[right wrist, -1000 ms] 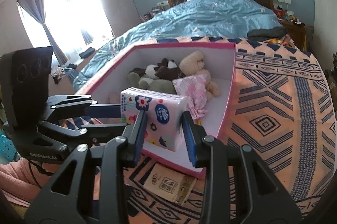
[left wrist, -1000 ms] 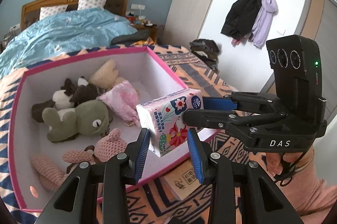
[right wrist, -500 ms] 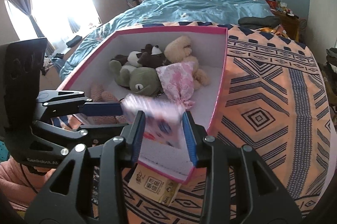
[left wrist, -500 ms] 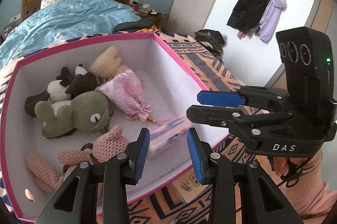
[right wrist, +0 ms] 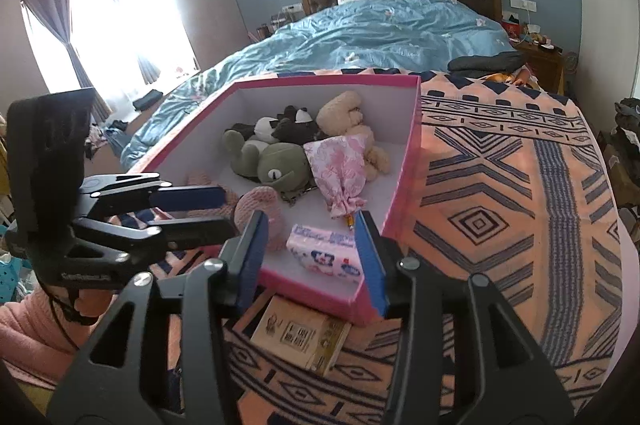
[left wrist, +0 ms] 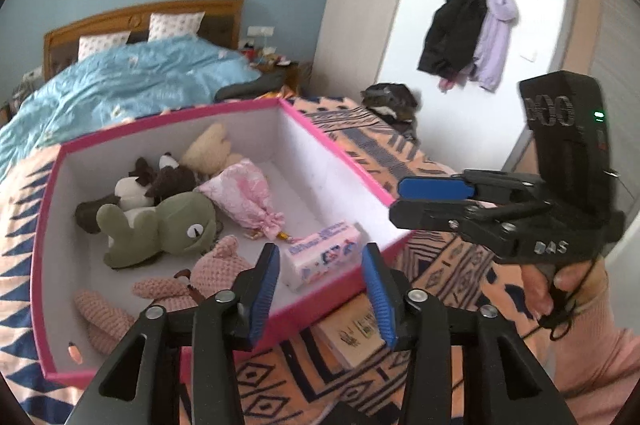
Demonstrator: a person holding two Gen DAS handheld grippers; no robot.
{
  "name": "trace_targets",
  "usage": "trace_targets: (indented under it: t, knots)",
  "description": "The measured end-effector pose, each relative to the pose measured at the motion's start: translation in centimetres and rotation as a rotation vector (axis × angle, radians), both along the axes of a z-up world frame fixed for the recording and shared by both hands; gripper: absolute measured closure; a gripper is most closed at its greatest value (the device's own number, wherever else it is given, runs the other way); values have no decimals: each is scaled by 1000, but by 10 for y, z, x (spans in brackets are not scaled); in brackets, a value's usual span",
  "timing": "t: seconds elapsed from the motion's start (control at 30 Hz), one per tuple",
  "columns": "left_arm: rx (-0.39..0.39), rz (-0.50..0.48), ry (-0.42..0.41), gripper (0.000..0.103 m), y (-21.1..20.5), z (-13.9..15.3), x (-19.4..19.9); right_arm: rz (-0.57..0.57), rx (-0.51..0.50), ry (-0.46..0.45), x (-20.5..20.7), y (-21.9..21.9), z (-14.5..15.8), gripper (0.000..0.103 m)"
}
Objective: Organize objects
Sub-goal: 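Move the open right gripper to the beige paper tissue pack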
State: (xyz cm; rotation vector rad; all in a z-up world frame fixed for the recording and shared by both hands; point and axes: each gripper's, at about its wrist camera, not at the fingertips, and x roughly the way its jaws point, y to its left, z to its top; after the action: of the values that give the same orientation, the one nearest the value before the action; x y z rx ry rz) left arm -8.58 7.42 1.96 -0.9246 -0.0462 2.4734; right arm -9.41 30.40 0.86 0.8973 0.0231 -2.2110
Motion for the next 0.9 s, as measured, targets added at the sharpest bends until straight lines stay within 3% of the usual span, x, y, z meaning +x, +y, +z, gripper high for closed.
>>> trace_targets:
  t: [0.17, 0.3, 0.63, 0.9]
  knots:
    - [-14, -59, 56, 57, 8, 3, 29, 17, -45, 2, 19, 13, -3, 55]
    - [-13, -96, 46, 56, 16, -7, 44, 31, -53, -11, 33, 19, -13, 55]
    - [-24, -75, -103, 56, 30, -54, 46, 7, -67, -154, 38, 29, -63, 55]
    - [-46, -53, -129, 56, 37, -63, 45, -2, -75, -194, 40, 29, -79, 55]
